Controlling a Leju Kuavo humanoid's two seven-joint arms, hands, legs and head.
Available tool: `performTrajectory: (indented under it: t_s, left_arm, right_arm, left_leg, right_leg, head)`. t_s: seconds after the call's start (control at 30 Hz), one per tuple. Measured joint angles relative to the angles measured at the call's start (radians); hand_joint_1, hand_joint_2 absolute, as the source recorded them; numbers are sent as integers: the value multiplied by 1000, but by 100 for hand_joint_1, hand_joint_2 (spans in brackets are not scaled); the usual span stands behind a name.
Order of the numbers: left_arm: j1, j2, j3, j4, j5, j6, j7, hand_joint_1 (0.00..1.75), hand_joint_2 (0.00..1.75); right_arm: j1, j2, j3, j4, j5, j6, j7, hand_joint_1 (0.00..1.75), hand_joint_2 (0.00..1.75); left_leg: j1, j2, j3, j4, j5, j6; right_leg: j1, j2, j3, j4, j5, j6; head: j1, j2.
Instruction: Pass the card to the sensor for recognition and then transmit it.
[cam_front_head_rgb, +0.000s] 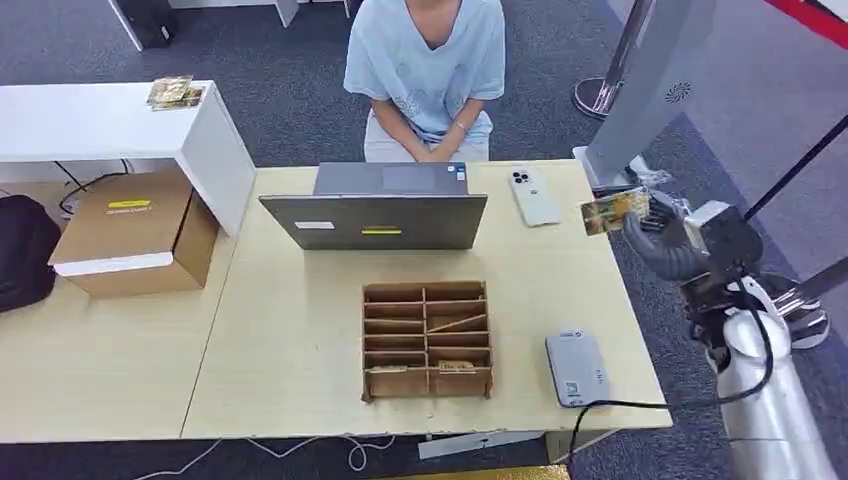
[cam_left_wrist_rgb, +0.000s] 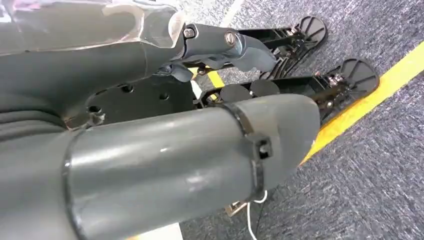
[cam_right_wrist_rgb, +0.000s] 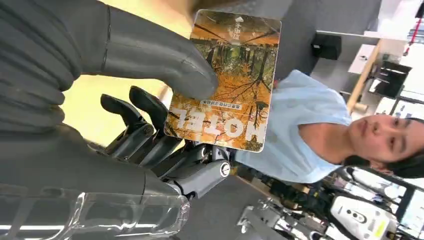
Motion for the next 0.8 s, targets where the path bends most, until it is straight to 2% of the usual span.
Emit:
performTrajectory:
  t_s: [0.13,0.27,0.5,0.6,0.8]
  left_arm:
    - [-2,-2,0,0,0,0,0,0,0]
    - [-2,-7,0,0,0,2,7,0,0]
    - [2,-14,0,0,0,2,24,0,0]
    - [2,-14,0,0,0,7,34,0,0]
    - [1,-19,0,0,0,32,36,0,0]
  right_arm:
    - [77,-41,-37,-81,-5,11,17,175,175]
    - [178,-75,-63,-159,-29,48,57,175,175]
    - [443,-141,-102,-324,60,94,188,175,175]
    - [489,-145,-83,-344,152,82,221,175,175]
    - [469,-146,20,-296,243,53,246,175,175]
  left_leg:
    - [0,4,2,0,0,0]
    - [0,2,3,0,0,0]
    - [0,2,1,-1,-2,0]
    - [0,6,1,-1,-3,0]
    - [0,7,2,-1,-2,0]
  right_leg:
    - [0,5,-1,0,0,0]
    - [0,2,0,0,0,0]
    - [0,2,0,0,-2,0]
    - [0,7,0,0,-2,0]
    - [0,7,0,1,-1,0]
  head:
    - [0,0]
    - [0,0]
    - [0,0]
    - [-1,0]
    - [0,0]
